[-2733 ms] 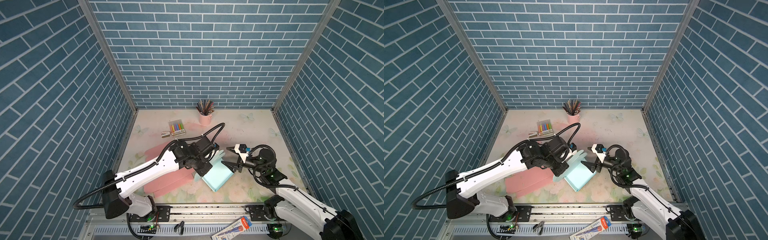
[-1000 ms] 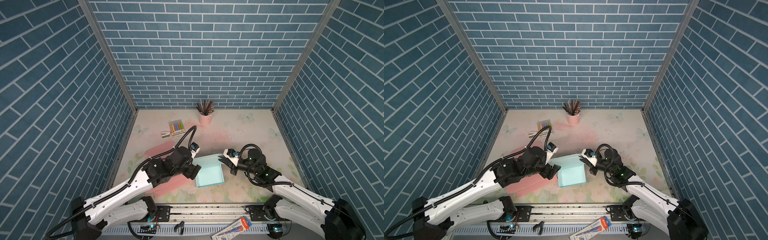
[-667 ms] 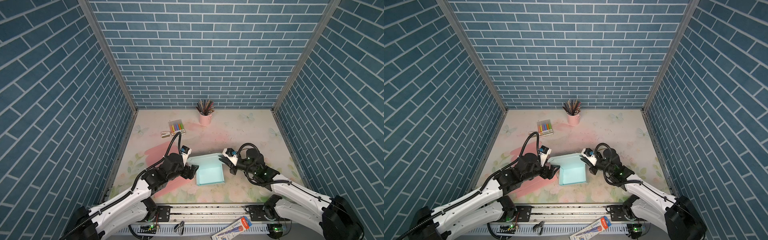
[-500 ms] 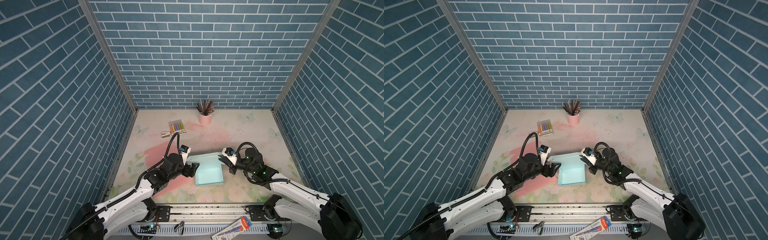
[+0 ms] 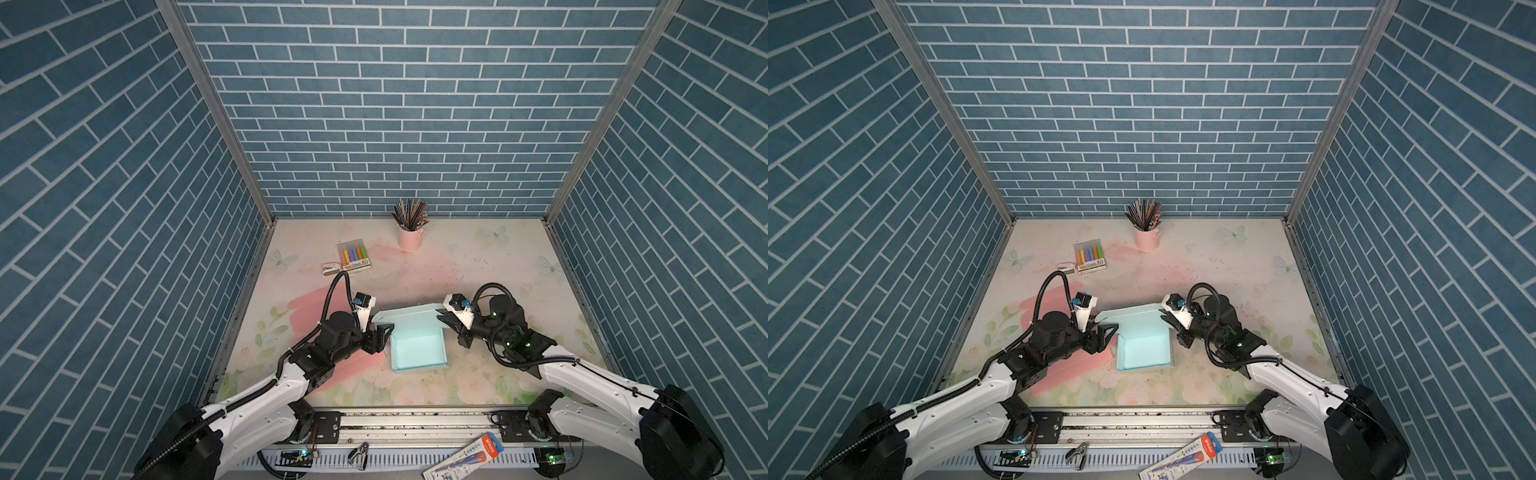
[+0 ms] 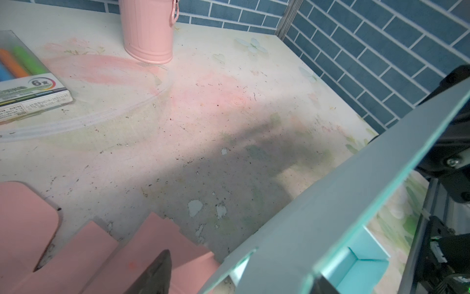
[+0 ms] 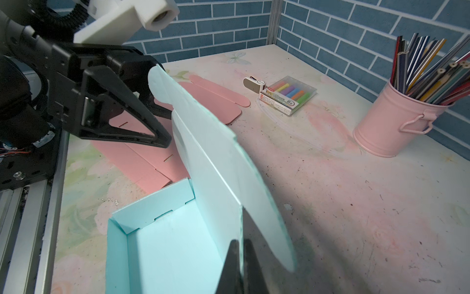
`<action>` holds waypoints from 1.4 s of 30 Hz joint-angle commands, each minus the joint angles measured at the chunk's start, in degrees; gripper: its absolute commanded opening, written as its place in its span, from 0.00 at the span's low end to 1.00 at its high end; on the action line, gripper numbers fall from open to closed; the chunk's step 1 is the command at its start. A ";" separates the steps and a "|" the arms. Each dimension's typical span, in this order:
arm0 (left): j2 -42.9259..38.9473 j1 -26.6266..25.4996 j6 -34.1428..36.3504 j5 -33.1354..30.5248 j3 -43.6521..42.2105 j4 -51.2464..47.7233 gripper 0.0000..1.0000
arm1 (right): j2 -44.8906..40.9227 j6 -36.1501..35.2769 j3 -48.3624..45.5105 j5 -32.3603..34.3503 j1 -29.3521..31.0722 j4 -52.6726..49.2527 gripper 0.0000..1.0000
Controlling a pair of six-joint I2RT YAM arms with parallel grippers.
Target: Fold the paper box
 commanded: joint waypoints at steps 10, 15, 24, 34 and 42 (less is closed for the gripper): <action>1.00 0.58 -0.11 1.67 -0.03 0.82 0.36 | -0.32 -0.10 1.53 3.06 0.13 -1.60 0.00; -0.17 0.62 -0.73 1.50 -0.47 0.12 0.28 | -0.27 -0.15 1.70 3.94 0.16 -1.84 0.00; -1.83 0.51 -1.28 0.87 -1.22 -1.06 0.14 | -1.25 0.13 1.29 5.46 0.05 -1.60 0.00; -0.78 -0.84 0.13 0.11 0.14 -2.36 0.04 | -1.46 0.22 1.35 5.17 0.10 -1.94 0.06; -1.75 -1.25 0.28 -0.75 -0.04 -2.90 0.02 | -1.87 0.57 1.36 7.62 0.12 -1.95 0.12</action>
